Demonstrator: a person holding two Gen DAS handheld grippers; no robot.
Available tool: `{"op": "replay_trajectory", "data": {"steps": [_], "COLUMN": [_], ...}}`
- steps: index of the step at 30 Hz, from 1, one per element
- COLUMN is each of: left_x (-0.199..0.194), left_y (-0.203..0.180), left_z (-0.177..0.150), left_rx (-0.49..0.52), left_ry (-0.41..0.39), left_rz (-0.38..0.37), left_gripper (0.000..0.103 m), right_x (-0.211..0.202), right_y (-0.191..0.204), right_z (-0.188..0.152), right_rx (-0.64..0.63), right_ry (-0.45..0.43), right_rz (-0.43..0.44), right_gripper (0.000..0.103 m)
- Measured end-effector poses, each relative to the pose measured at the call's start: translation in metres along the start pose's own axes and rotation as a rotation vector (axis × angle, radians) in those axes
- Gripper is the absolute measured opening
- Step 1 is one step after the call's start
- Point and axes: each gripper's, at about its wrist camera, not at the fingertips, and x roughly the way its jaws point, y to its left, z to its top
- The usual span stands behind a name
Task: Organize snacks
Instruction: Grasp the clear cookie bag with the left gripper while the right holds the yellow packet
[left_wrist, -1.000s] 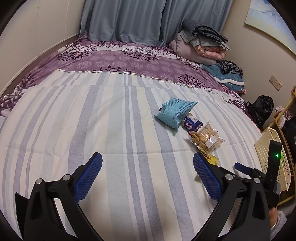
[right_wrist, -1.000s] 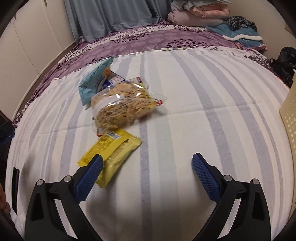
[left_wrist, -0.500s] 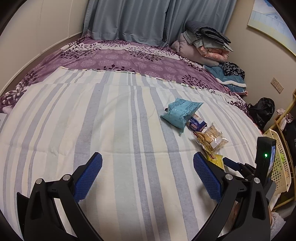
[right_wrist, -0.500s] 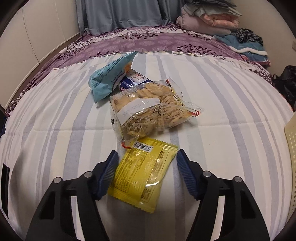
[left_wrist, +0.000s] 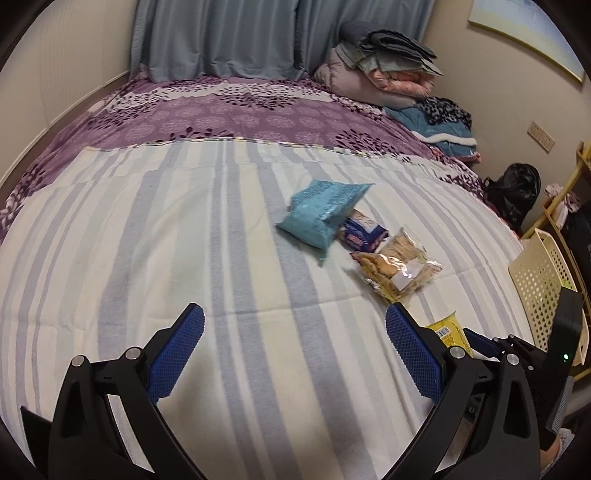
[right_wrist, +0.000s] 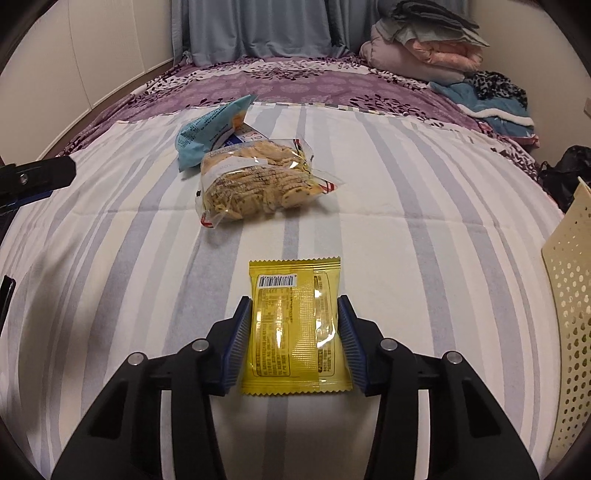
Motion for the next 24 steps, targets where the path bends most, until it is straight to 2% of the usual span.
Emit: {"op": "replay_trajectory", "data": {"steps": [8, 15, 19, 24], "left_x": [0.037, 0.071, 0.095, 0.115], "left_y": [-0.053, -0.091, -0.105, -0.108], "left_z": [0.018, 0.031, 0.03, 0.033], "left_rx": [0.147, 0.287, 0.389, 0.415], "left_ry": [0.009, 0.039, 0.077, 0.123], "left_rz": [-0.059, -0.094, -0.1, -0.096], "left_gripper": [0.1, 0.1, 0.1, 0.1], "right_x": [-0.01, -0.009, -0.009, -0.009], "right_y": [-0.024, -0.025, -0.024, -0.026], "right_z": [-0.018, -0.022, -0.024, -0.024], "right_rx": [0.054, 0.067, 0.066, 0.074], "right_ry": [0.001, -0.013, -0.022, -0.024], "right_rz": [0.03, 0.041, 0.039, 0.052], "right_gripper": [0.047, 0.047, 0.048, 0.048]}}
